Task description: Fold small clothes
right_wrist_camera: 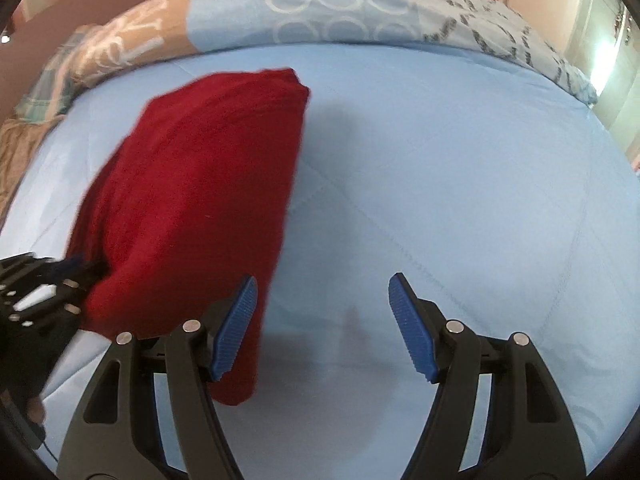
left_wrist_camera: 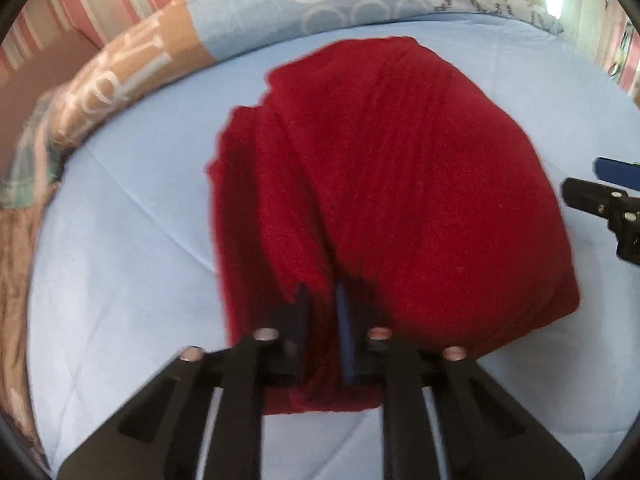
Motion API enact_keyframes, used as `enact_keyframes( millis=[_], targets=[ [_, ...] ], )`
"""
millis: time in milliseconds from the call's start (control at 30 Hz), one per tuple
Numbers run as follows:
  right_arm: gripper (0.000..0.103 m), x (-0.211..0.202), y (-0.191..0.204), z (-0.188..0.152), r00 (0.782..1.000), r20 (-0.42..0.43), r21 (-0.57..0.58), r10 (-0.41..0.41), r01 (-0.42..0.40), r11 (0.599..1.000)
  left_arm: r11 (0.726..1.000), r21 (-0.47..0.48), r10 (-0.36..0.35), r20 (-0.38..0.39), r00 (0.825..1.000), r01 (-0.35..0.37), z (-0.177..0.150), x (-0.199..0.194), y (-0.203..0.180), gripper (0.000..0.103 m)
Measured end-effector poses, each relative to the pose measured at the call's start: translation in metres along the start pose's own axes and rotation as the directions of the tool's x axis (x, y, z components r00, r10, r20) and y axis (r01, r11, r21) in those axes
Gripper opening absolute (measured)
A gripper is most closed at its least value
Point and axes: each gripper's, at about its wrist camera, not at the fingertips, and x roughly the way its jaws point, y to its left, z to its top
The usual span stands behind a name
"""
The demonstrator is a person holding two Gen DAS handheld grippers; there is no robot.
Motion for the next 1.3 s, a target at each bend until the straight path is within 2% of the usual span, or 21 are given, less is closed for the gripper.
enact_keyframes(
  millis=[100, 200, 333, 500, 567, 633, 767, 833, 900, 967, 1100, 1167, 1233, 1300],
  targets=[
    [0.069, -0.001, -0.004, 0.002, 1.0, 0.007, 0.02, -0.008, 0.008, 1.0, 0.999, -0.052, 0.016, 0.005, 1.0, -0.016, -0.004, -0.007, 0.022, 0.01],
    [0.069, -0.003, -0.005, 0.003, 1.0, 0.018, 0.026, -0.01, 0.009, 1.0, 0.998, -0.052, 0.023, 0.014, 1.0, -0.022, -0.007, -0.012, 0.032, 0.01],
    [0.069, -0.003, -0.003, 0.003, 1.0, 0.017, 0.027, -0.003, 0.002, 1.0, 0.997, -0.058, 0.056, 0.034, 0.998, -0.054, -0.017, -0.02, 0.042, 0.01],
    [0.069, -0.001, 0.003, 0.001, 1.0, 0.012, -0.002, -0.006, 0.006, 1.0, 0.985, -0.121, 0.124, 0.025, 0.992, -0.12, -0.031, -0.03, 0.07, 0.01],
    [0.069, 0.003, 0.004, 0.0, 1.0, -0.005, 0.002, -0.01, 0.01, 1.0, 0.982, -0.155, 0.098, -0.047, 0.994, -0.104, -0.04, -0.013, 0.082, 0.01],
    [0.069, 0.01, 0.004, -0.002, 1.0, -0.025, 0.007, -0.007, 0.007, 1.0, 0.984, -0.157, 0.07, -0.074, 0.995, -0.081, -0.047, 0.004, 0.081, 0.01],
    [0.069, 0.012, 0.006, -0.002, 0.999, -0.036, 0.01, -0.008, 0.008, 1.0, 0.986, -0.146, 0.072, -0.07, 0.995, -0.081, -0.047, 0.019, 0.075, 0.009],
    [0.069, 0.004, 0.009, 0.002, 1.0, -0.011, 0.015, 0.029, -0.028, 0.999, 0.983, -0.178, 0.039, -0.065, 0.997, -0.05, -0.045, 0.016, 0.082, 0.011],
    [0.069, -0.009, 0.016, 0.007, 0.99, 0.028, 0.016, 0.14, -0.14, 0.99, 0.981, -0.189, 0.025, -0.062, 0.998, -0.037, -0.045, 0.013, 0.086, 0.011],
    [0.07, -0.018, 0.029, 0.014, 0.968, 0.05, -0.012, 0.246, -0.245, 0.969, 0.984, -0.173, 0.031, -0.059, 0.998, -0.041, -0.046, 0.01, 0.086, 0.011],
    [0.07, -0.011, 0.057, 0.023, 0.97, 0.024, -0.096, 0.241, -0.237, 0.967, 0.986, -0.157, 0.039, -0.06, 0.997, -0.048, -0.043, 0.01, 0.082, 0.012],
    [0.07, 0.003, 0.068, 0.023, 0.968, -0.024, -0.105, 0.248, -0.25, 0.963, 0.986, -0.159, 0.044, -0.055, 0.998, -0.052, -0.044, 0.008, 0.083, 0.02],
    [0.07, 0.014, 0.078, 0.021, 0.973, -0.05, -0.121, 0.226, -0.231, 0.966, 0.983, -0.167, 0.075, -0.037, 0.996, -0.08, -0.047, 0.002, 0.087, 0.052],
    [0.074, 0.025, 0.088, 0.02, 0.982, -0.078, -0.157, 0.172, -0.182, 0.971, 0.979, -0.188, 0.083, -0.014, 0.996, -0.084, -0.05, -0.006, 0.098, 0.064]
  ],
)
